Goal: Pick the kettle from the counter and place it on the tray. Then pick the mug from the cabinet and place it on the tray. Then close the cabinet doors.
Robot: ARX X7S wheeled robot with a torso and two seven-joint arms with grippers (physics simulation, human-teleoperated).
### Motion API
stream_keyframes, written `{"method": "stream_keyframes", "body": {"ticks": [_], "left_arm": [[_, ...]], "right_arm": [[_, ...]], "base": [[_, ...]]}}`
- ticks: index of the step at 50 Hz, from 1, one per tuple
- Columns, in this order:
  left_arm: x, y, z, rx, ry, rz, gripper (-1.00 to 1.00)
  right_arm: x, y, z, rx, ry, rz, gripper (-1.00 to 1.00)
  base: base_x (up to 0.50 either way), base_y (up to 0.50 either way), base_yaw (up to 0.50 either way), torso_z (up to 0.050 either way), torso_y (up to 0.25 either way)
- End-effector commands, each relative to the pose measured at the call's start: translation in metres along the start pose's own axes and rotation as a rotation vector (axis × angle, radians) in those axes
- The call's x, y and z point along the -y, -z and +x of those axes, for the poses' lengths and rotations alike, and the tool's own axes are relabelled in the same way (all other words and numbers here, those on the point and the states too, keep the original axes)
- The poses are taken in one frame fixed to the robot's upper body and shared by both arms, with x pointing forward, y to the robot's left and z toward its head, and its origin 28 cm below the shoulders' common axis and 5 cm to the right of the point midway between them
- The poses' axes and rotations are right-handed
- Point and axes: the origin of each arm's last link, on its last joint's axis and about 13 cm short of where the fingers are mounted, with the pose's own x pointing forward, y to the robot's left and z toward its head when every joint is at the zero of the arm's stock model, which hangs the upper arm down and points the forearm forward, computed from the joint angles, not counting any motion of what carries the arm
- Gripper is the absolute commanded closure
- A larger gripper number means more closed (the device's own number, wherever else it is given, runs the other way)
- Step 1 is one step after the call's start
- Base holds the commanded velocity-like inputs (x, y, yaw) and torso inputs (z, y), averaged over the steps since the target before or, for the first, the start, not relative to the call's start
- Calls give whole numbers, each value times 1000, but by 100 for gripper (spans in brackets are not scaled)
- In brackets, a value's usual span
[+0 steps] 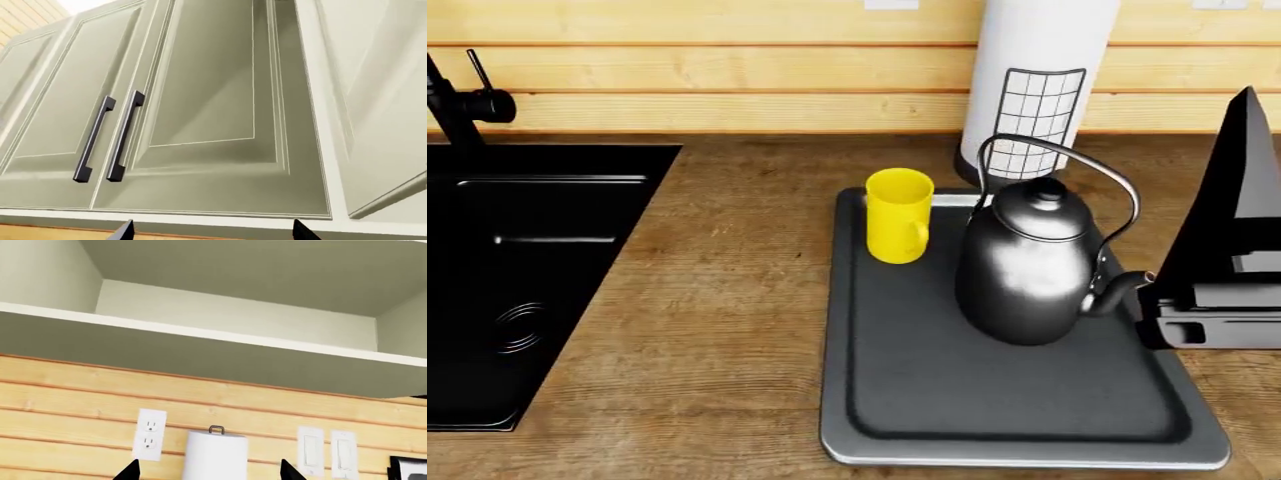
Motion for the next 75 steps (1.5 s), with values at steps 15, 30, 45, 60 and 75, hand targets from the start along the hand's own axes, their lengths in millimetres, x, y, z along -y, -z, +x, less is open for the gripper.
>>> {"method": "stream_keyframes", "body": {"ticks": [15, 30, 45, 60, 75], "left_arm": [[38, -64, 112, 73, 88, 67, -100], [78, -120, 148, 153, 211, 36, -100], [124, -131, 164, 68, 363, -182, -100], [160, -126, 192, 128, 277, -211, -100], [181, -135, 200, 62, 619, -440, -100]], "right_arm": [[1, 6, -4, -26, 39, 28, -100], [3, 9, -9, -39, 39, 31, -100], [4, 10, -12, -50, 30, 37, -100], [4, 11, -15, -56, 18, 57, -100], [4, 10, -17, -44, 4, 74, -100]], "base": [[0, 0, 0, 0, 0], [0, 0, 0, 1, 0], [0, 0, 0, 1, 1], [0, 0, 0, 1, 0], [0, 0, 0, 1, 0]]}}
